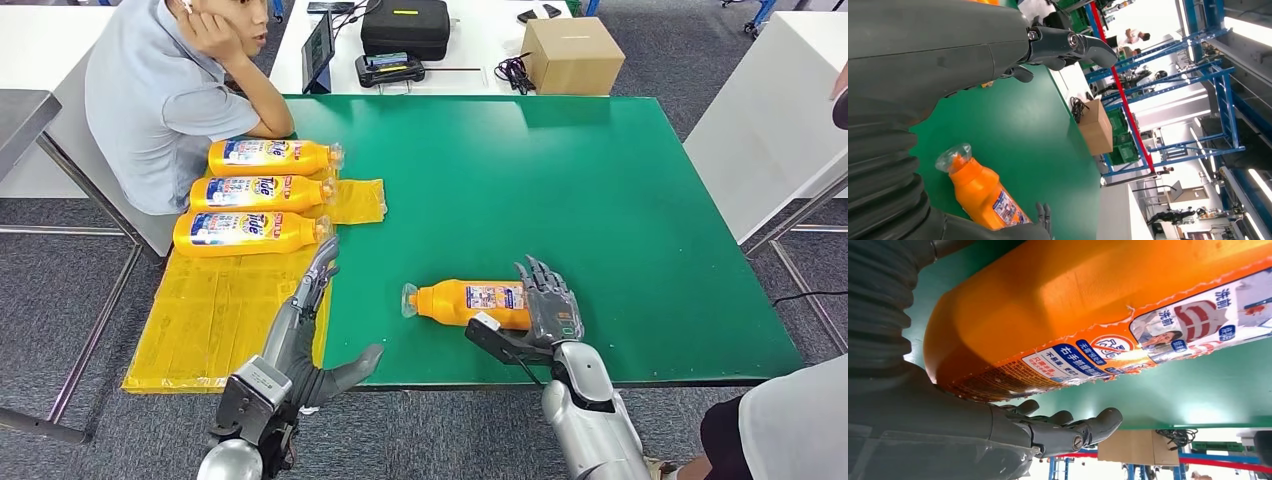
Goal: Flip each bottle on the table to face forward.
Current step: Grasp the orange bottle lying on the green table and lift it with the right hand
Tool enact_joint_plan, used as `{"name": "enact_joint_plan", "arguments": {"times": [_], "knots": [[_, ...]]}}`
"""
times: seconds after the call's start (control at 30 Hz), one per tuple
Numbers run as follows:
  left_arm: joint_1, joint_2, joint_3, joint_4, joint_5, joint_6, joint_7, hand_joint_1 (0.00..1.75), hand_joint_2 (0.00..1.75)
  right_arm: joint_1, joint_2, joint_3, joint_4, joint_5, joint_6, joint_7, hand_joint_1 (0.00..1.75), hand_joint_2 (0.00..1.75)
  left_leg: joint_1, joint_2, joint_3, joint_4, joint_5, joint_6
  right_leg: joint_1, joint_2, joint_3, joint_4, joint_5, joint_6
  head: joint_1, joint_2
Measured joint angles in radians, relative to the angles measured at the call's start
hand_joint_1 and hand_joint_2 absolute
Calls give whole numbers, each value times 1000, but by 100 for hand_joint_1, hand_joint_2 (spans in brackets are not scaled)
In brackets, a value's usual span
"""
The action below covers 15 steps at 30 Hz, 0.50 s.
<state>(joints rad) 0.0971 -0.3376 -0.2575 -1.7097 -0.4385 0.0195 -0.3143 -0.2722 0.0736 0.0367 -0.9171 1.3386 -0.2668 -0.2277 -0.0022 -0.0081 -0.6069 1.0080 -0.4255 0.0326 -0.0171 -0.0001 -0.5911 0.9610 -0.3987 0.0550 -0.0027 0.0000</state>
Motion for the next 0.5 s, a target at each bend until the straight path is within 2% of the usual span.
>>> {"name": "enact_joint_plan", "arguments": {"times": [0.03,0.17,0.3,0.5], "knots": [[-1,0,0,2,0,0,0,0,175,-2,0,0,5,0,1,0,2,175,0,0,0,0,0,0,0,0,0,0,0,0,0,0],[-5,0,0,9,-1,-1,0,0,175,-12,-1,2,27,-14,11,-8,175,175,0,1,2,0,0,0,0,0,1,0,0,0,0,0],[-11,0,0,18,-1,-8,-1,0,175,-29,-14,8,58,-57,38,-38,175,175,0,2,5,0,0,0,0,0,4,0,0,0,0,0],[-18,0,-1,29,0,-18,-7,0,175,-61,-49,6,117,-201,95,-108,175,175,0,4,17,0,-7,1,0,2,4,-1,-5,-3,0,0]]}}
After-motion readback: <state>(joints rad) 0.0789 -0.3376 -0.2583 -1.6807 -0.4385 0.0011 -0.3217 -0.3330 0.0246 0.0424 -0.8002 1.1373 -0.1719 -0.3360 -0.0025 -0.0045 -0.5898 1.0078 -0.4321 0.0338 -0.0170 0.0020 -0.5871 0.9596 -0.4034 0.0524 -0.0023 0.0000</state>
